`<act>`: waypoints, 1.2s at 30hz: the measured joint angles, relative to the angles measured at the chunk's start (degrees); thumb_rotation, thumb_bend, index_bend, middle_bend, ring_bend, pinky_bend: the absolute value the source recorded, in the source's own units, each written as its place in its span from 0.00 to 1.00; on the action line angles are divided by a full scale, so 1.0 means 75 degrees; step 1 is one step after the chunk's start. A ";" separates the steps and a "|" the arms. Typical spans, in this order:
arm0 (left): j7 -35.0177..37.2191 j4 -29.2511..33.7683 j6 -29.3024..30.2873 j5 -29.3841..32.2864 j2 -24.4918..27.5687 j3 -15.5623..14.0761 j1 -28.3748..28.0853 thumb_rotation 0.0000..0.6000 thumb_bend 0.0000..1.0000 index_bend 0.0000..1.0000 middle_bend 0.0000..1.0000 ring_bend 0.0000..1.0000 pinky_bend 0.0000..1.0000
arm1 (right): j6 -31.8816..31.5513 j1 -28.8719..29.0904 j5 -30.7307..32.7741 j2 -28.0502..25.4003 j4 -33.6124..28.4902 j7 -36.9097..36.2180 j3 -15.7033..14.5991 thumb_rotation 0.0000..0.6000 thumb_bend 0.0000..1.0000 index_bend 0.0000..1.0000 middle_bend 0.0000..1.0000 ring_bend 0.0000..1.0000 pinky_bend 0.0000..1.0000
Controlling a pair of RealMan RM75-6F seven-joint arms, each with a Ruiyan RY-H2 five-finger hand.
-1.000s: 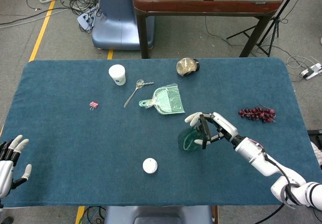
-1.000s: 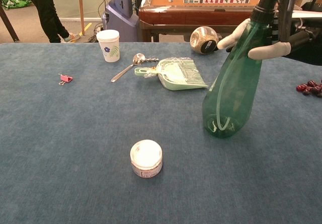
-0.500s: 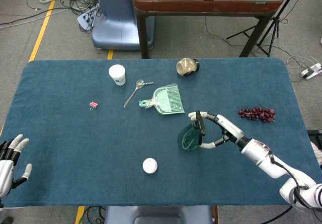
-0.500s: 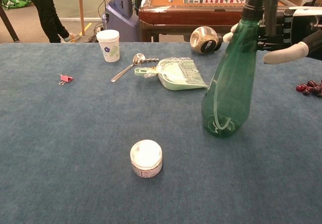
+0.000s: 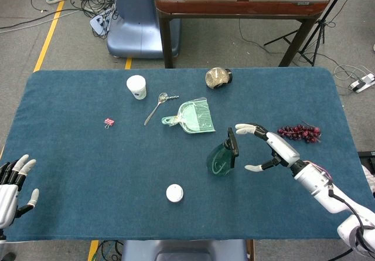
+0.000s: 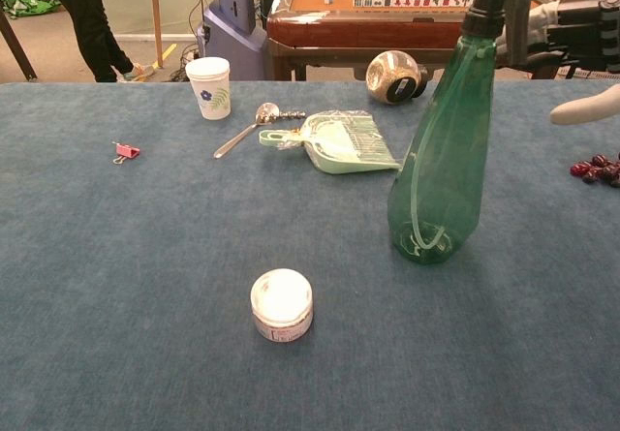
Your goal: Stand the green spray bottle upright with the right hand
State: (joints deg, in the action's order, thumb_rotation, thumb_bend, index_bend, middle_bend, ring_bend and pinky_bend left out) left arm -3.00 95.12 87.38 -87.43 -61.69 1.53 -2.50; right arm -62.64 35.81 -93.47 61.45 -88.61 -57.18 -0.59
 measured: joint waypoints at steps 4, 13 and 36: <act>-0.0024 0.0012 -0.0022 0.0017 0.0006 0.0015 -0.0022 1.00 0.45 0.11 0.04 0.06 0.02 | -0.0210 -0.0328 0.0177 -0.0269 -0.0297 0.1229 -0.0059 1.00 0.05 0.22 0.15 0.03 0.05; -0.0156 0.0079 -0.0119 -0.0033 -0.0015 0.0034 -0.0133 1.00 0.45 0.11 0.04 0.06 0.02 | -0.1322 -0.1605 0.0532 -0.0807 -0.1038 0.4290 -0.0315 1.00 0.04 0.22 0.19 0.06 0.05; -0.0340 0.0258 -0.0055 -0.0280 -0.0005 -0.0026 -0.0212 1.00 0.45 0.11 0.04 0.06 0.02 | -0.3905 -0.4012 -0.0332 -0.0251 -0.0547 0.6755 -0.0777 1.00 0.04 0.22 0.21 0.07 0.05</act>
State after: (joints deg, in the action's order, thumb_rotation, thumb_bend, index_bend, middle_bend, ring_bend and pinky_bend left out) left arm -5.55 97.06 86.97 -89.53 -61.72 1.34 -4.09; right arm -91.92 5.72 -95.96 59.57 -92.71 -6.52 -6.42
